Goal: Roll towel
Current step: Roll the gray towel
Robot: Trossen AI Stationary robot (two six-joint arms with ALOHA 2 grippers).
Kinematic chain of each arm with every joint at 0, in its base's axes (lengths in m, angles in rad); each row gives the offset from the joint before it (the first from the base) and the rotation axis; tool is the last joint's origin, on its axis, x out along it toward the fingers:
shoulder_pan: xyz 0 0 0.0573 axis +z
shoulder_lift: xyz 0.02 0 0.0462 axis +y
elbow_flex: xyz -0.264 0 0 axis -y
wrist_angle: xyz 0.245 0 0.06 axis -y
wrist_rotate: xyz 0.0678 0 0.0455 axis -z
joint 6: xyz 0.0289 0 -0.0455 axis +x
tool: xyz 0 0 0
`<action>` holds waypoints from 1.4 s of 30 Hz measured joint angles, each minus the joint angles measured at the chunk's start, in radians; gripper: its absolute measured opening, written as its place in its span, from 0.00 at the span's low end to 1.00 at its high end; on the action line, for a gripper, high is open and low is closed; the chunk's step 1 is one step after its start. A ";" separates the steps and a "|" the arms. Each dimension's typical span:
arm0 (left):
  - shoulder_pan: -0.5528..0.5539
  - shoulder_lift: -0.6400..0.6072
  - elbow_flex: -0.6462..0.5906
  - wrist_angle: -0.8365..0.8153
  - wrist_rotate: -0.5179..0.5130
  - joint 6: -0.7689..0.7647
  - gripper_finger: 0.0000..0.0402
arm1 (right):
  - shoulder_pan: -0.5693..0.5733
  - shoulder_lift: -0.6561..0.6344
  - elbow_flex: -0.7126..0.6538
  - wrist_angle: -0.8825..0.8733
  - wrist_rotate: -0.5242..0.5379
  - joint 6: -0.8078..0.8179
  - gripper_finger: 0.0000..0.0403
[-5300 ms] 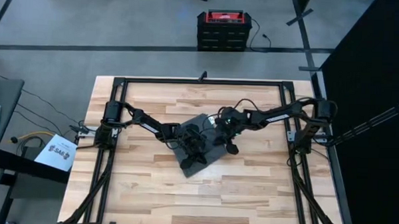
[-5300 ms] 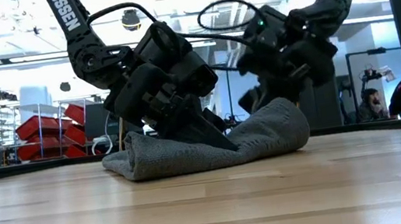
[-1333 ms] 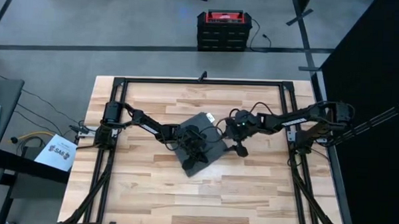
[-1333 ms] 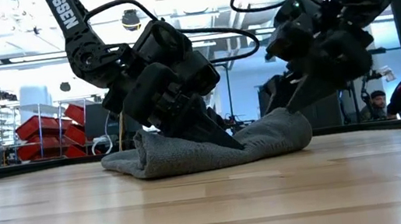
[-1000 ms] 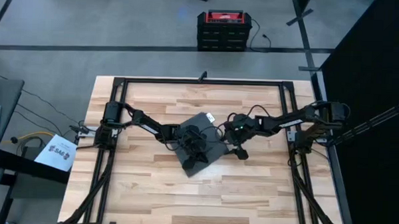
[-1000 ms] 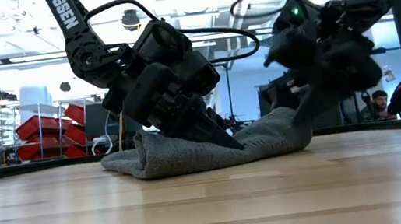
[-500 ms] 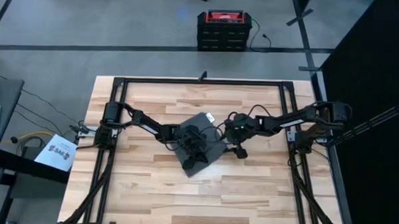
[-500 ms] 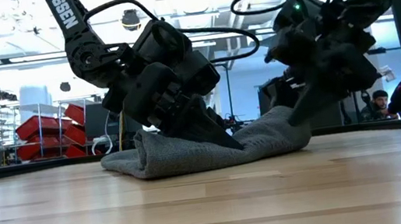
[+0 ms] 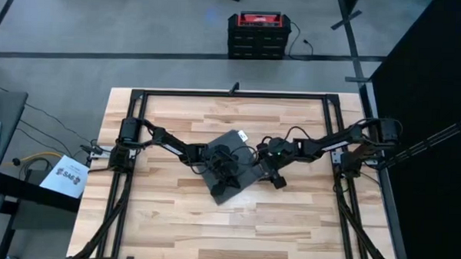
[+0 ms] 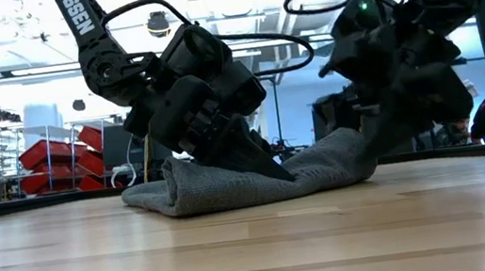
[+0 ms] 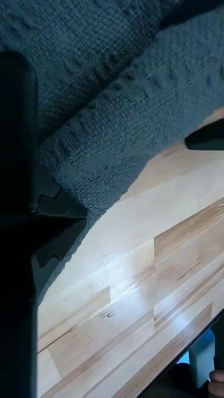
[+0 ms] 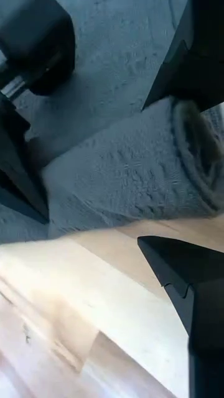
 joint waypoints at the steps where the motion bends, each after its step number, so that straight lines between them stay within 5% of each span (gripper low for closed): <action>1: 0.000 0.000 0.000 0.000 0.000 -0.003 0.00 | 0.000 0.004 0.000 -0.002 0.010 0.001 0.70; 8: 0.000 0.000 0.000 0.000 0.000 -0.009 0.00 | 0.000 0.010 0.000 -0.006 0.027 0.067 0.62; 12: 0.000 0.000 0.000 0.000 0.000 -0.006 0.00 | 0.000 0.010 0.000 -0.008 0.026 0.082 0.45; 18: 0.000 0.000 0.000 0.000 0.000 -0.008 0.00 | -0.005 0.010 0.001 -0.025 0.019 0.152 0.07; 37: 0.000 0.000 0.001 0.003 0.000 0.006 0.00 | -0.032 0.009 0.018 -0.106 -0.074 0.689 0.08; 42: 0.000 0.000 0.001 0.003 0.000 0.009 0.00 | -0.063 0.009 0.018 -0.113 -0.090 0.901 0.18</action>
